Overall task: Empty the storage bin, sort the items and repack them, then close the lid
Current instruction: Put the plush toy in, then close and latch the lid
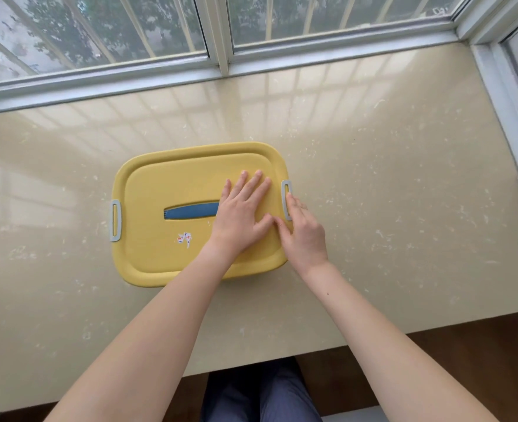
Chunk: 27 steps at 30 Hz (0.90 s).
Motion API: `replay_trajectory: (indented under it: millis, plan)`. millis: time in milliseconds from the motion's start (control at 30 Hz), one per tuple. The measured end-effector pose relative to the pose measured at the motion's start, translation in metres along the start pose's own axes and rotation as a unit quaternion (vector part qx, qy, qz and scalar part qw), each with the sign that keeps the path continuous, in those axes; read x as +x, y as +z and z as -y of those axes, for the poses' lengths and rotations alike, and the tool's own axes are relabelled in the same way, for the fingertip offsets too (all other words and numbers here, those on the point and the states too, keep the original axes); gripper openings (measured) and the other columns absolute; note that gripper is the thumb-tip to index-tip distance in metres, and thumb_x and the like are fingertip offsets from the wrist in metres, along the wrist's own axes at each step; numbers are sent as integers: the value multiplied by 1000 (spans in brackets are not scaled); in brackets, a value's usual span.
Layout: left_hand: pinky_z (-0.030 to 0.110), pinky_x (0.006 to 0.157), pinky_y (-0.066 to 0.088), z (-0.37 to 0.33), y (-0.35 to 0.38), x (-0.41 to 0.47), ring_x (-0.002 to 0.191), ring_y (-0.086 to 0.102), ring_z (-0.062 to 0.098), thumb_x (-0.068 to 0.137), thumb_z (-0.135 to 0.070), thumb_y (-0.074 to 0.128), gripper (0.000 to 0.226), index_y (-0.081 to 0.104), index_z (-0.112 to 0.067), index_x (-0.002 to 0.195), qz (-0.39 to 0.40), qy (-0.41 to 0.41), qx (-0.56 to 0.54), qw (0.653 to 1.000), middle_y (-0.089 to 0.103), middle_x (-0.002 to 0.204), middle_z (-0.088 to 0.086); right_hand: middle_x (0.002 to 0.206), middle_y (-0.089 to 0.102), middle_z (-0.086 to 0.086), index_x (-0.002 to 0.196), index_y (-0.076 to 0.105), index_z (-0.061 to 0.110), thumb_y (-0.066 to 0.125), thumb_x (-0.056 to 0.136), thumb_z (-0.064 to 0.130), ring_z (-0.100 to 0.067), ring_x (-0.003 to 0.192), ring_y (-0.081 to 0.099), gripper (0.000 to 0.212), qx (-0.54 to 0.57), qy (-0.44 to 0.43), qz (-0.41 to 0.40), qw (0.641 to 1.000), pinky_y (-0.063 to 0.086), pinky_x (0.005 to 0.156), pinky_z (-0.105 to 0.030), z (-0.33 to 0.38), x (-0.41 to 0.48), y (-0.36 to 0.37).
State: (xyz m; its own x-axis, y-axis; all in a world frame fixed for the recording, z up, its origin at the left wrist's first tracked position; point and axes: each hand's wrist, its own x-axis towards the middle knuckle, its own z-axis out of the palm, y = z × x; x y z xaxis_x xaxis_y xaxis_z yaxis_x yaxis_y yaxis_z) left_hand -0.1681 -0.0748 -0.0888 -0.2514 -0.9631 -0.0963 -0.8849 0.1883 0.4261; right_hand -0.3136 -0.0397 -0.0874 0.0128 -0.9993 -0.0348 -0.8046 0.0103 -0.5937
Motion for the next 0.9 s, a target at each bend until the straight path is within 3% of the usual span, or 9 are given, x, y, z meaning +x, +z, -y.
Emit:
replay_trajectory:
  millis: [133,300,433,533,633,733,900]
  plan:
    - [42,119,-2,-1,-5,1,149,7,23,79,-51,34,77,30,-25,151,41,-3,12,999,19,160,-4,116,63,-33,123,55,-16,75,77,4,-44,105,65,54,-52,-21,46,997,53,85,-52,1,0,-4]
    - [42,119,-5,-4,-6,1,150,0,22,81,-43,39,76,22,-25,153,68,-10,8,998,9,162,-5,119,59,-37,124,53,-17,74,78,0,-48,108,62,54,-71,-32,71,994,47,93,-54,-6,3,1]
    - [41,119,-6,-2,-5,1,150,-4,22,88,-39,45,72,19,-26,154,77,-5,11,997,6,162,-5,142,41,-34,141,37,-11,56,95,6,-44,134,42,53,-46,-44,87,994,28,114,-41,-6,3,-3]
    - [43,120,-6,3,-6,0,149,-7,21,86,-51,40,77,13,-25,155,89,12,28,996,1,162,-5,149,40,-20,145,36,-1,56,96,10,-30,141,36,55,33,3,81,996,24,114,-30,-4,3,-9]
    - [43,120,-6,7,-4,-1,149,-11,21,78,-69,24,91,8,-24,155,95,30,53,994,-4,162,-5,146,47,-11,143,43,4,64,89,5,-23,137,43,58,111,62,48,991,29,110,-25,1,4,-12]
    - [42,120,-6,7,-2,-1,149,-11,21,82,-69,29,89,7,-24,155,89,27,62,994,-5,162,-4,144,51,-7,143,44,7,68,84,2,-19,133,47,63,151,110,32,982,29,107,-17,3,6,-12]
    - [41,120,-6,2,-2,0,148,-13,20,89,-60,46,86,5,-24,155,79,12,54,995,-6,162,-5,145,50,1,145,42,15,68,82,1,-11,133,46,70,204,150,53,966,34,113,-30,1,15,-14]
